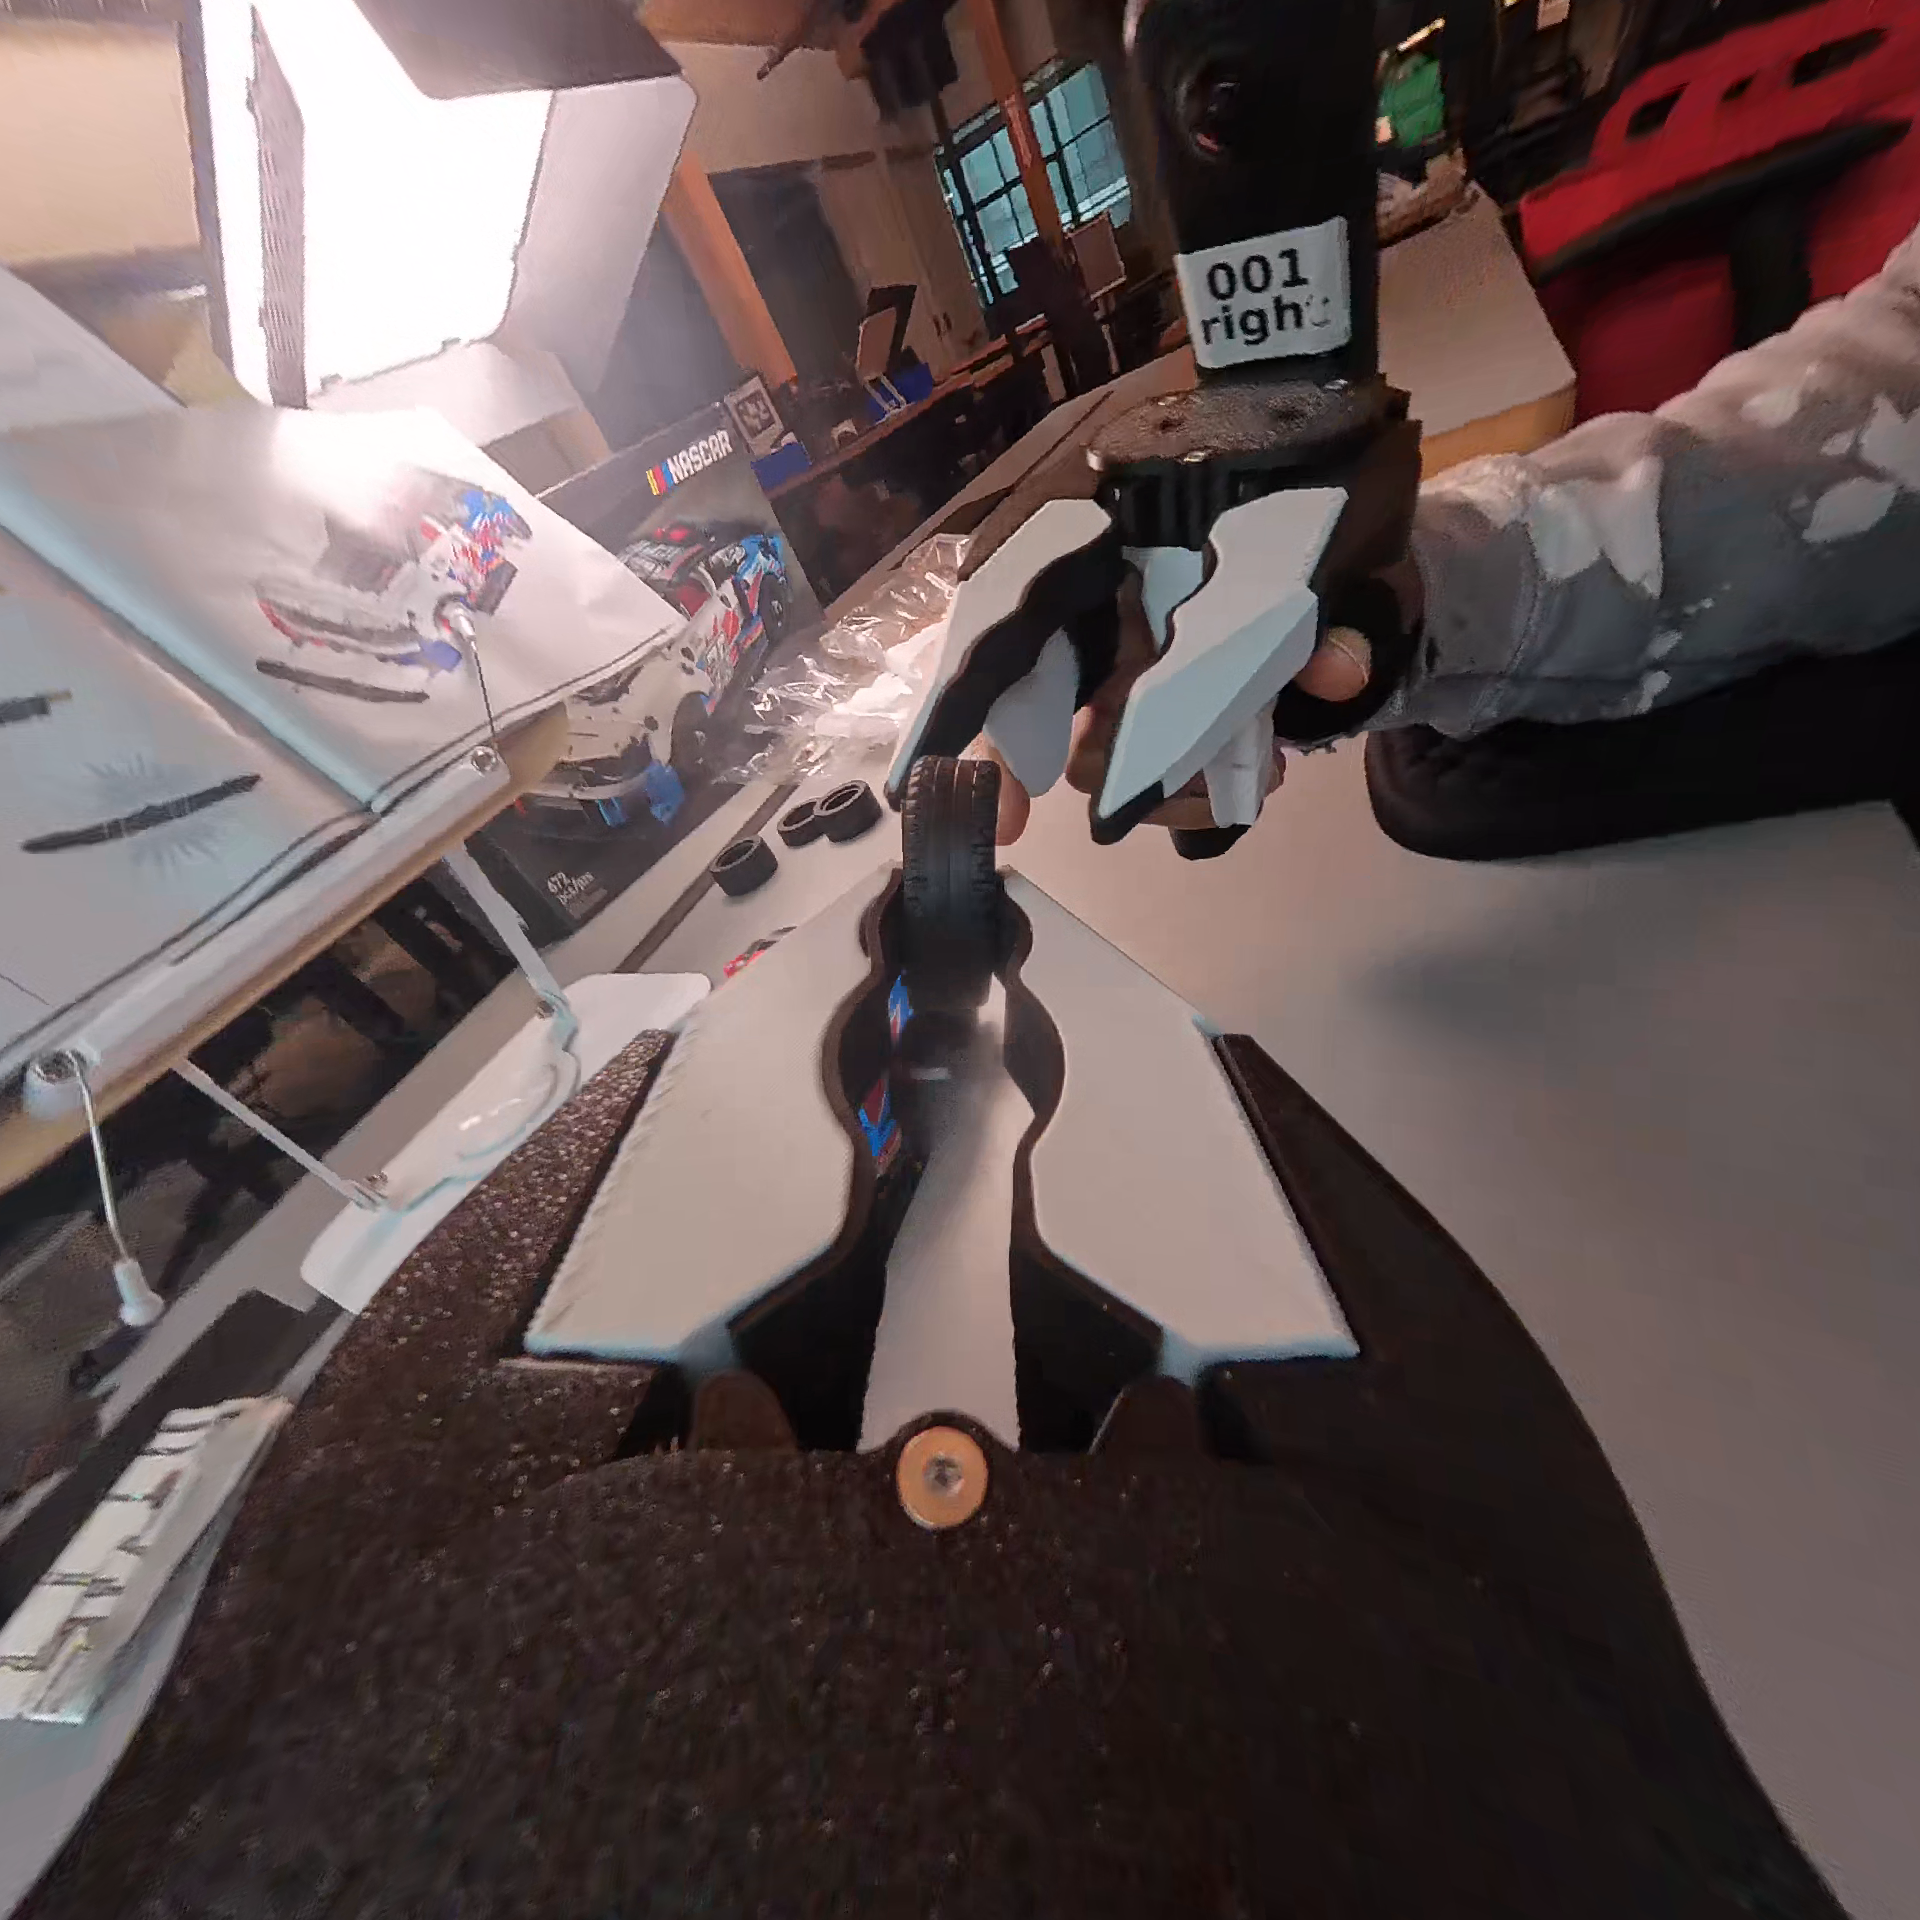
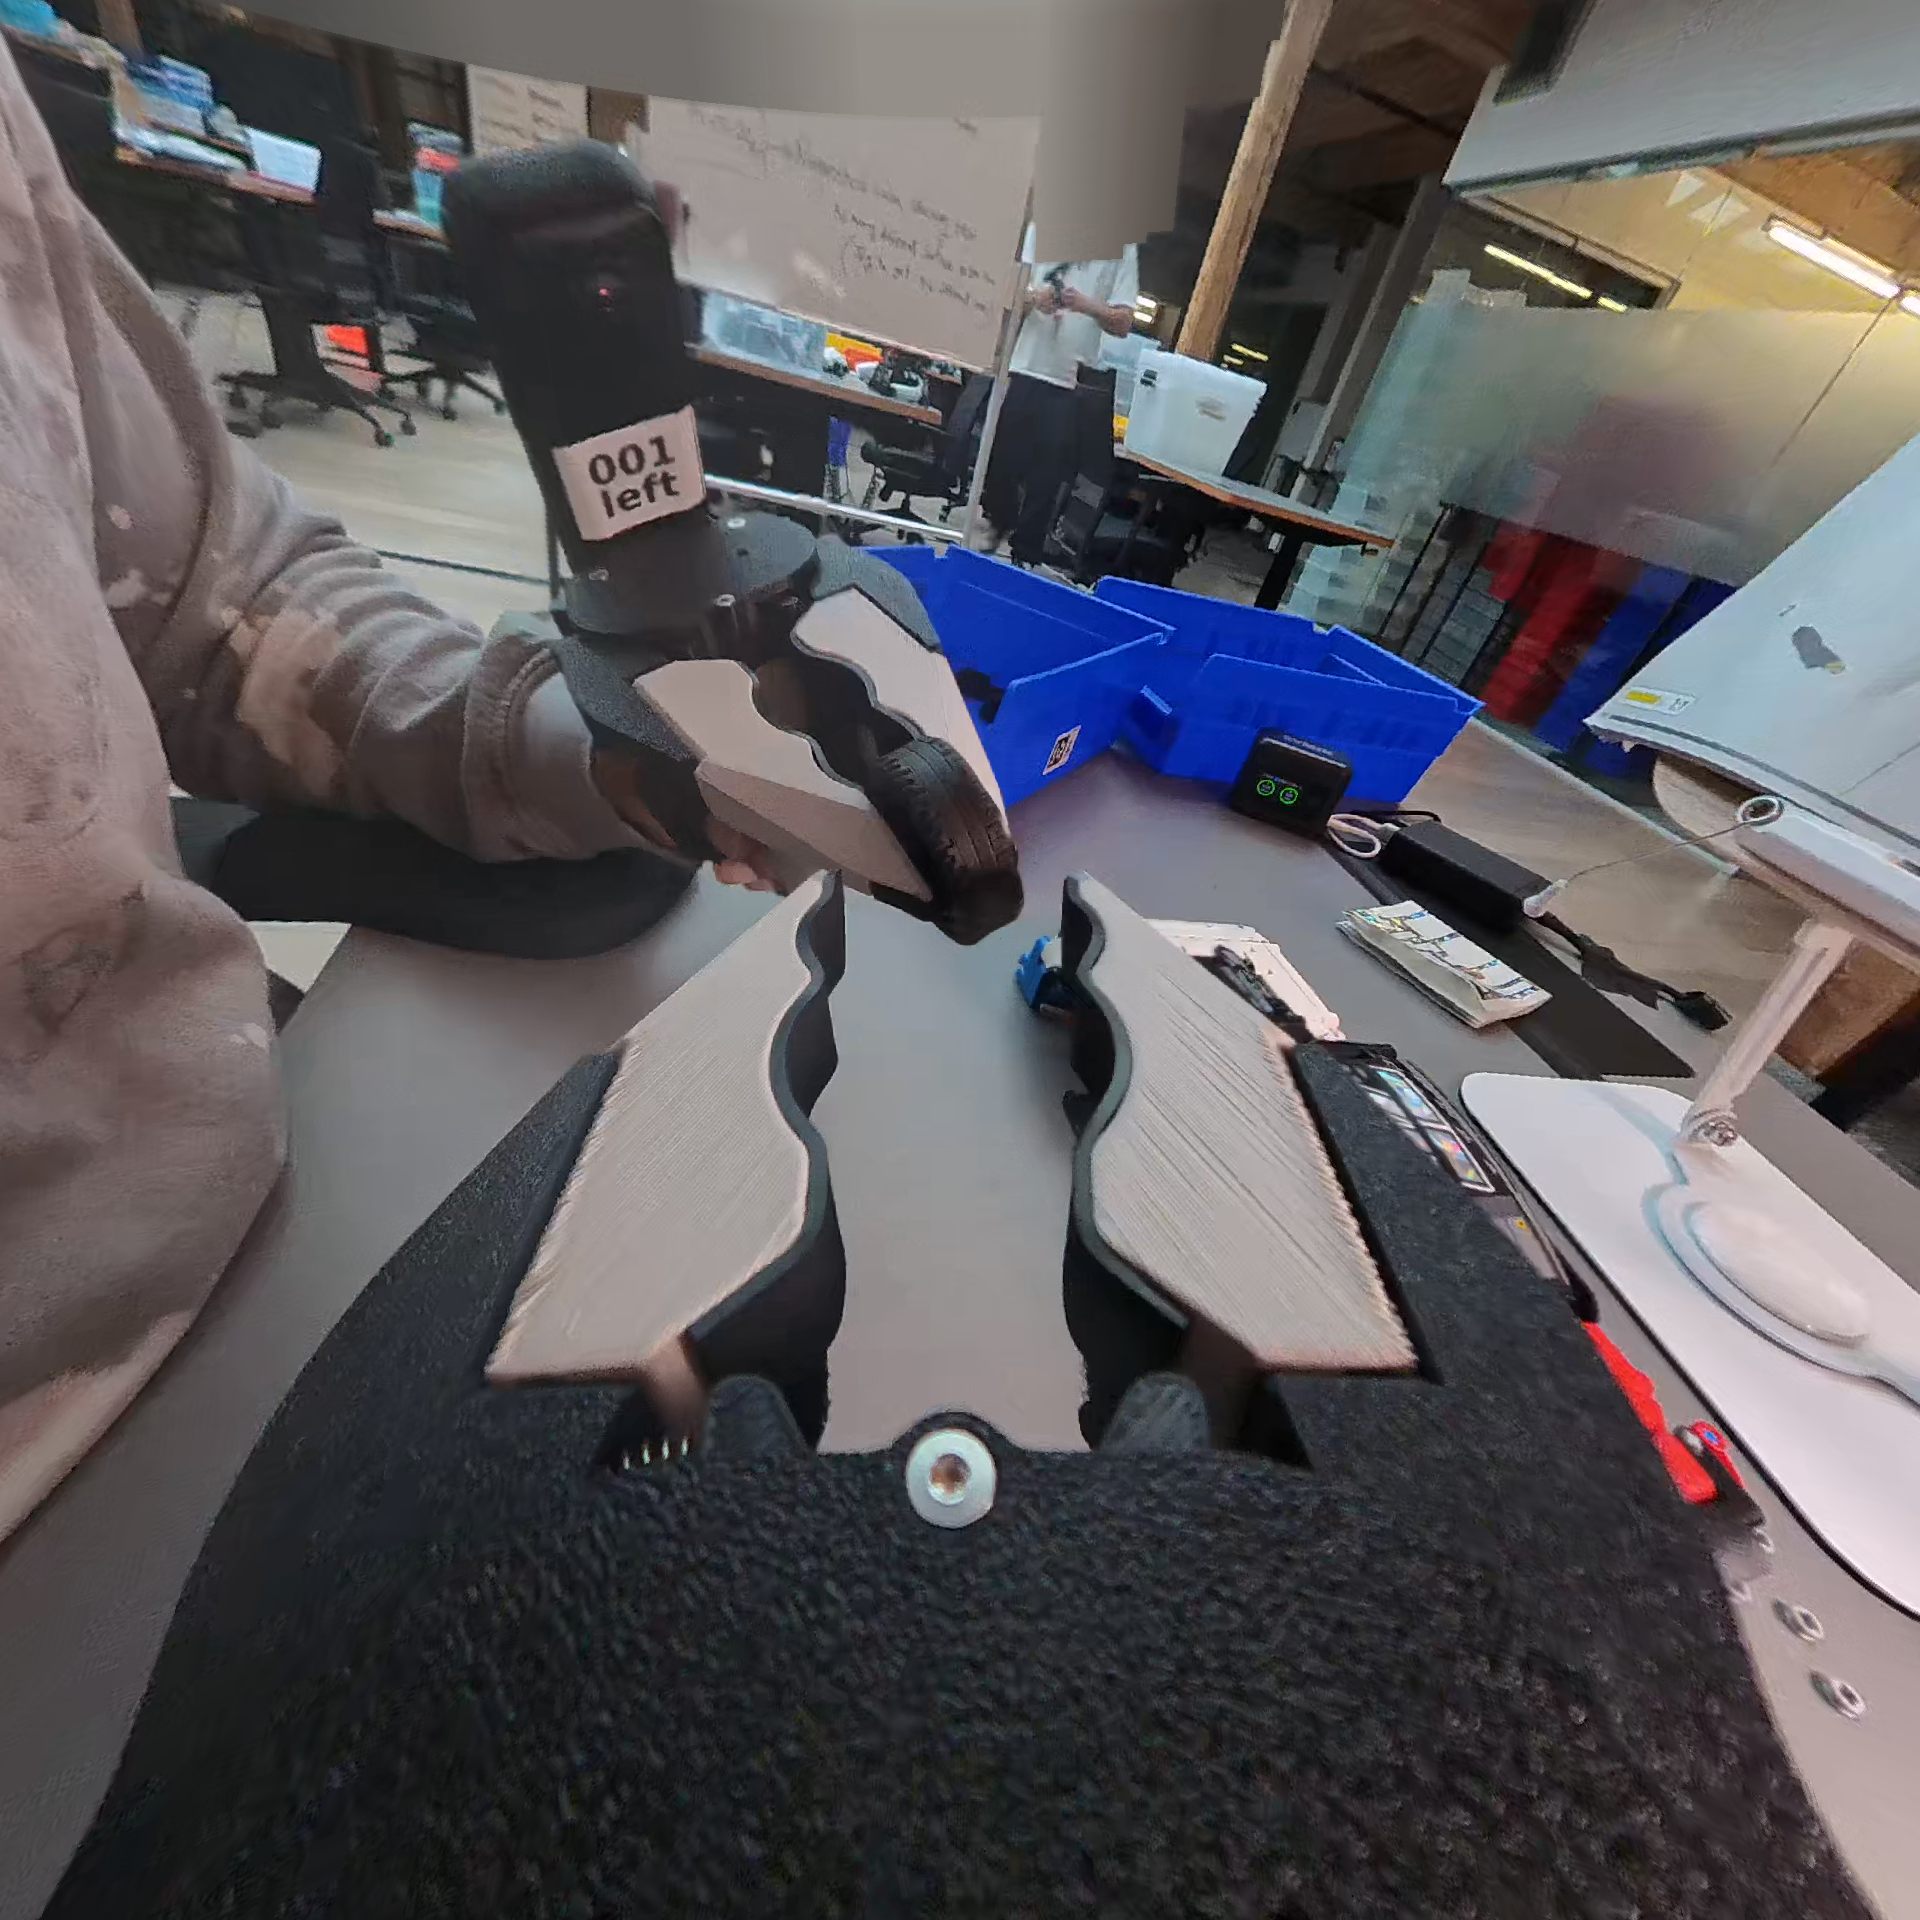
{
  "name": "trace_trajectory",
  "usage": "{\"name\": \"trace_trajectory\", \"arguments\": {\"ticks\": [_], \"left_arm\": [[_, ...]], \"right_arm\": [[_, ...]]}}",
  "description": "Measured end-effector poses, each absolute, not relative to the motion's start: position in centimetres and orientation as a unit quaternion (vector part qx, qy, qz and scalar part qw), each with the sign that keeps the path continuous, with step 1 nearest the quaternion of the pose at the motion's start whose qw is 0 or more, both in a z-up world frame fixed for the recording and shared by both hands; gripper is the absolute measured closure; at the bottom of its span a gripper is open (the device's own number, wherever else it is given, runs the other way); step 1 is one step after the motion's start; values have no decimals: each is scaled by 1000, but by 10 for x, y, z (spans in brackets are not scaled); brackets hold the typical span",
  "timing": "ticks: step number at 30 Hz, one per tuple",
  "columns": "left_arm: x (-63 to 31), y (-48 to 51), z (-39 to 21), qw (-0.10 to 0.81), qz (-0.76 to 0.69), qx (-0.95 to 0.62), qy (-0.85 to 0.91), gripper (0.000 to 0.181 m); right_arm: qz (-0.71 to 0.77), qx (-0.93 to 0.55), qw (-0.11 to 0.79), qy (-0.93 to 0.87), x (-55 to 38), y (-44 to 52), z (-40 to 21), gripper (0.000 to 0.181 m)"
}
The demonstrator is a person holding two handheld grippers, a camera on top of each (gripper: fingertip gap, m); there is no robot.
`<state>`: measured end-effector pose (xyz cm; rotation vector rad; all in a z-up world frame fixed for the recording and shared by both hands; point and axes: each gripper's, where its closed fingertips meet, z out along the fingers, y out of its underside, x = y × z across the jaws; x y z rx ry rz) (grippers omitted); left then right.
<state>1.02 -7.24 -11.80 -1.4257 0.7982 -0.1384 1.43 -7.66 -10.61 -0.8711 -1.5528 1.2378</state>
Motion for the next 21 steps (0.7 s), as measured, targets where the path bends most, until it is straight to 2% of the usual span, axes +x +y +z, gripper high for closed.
{"name": "trace_trajectory", "arguments": {"ticks": [5, 9, 16, 21], "left_arm": [[20, -79, -128, 676, -8, -611, 411, 168], [21, -80, -129, 673, -19, -617, 407, 167], [16, -76, -125, 654, -143, -672, 317, 162], [18, -77, -120, 640, -240, -679, 268, 164]], "right_arm": [[480, -324, 466, -669, 17, -86, -113, 162], [443, -305, 492, -684, 18, -88, -114, 166], [407, -308, 525, -681, 16, -86, -110, 171], [484, -347, 473, -649, 17, -83, -110, 171]]}}
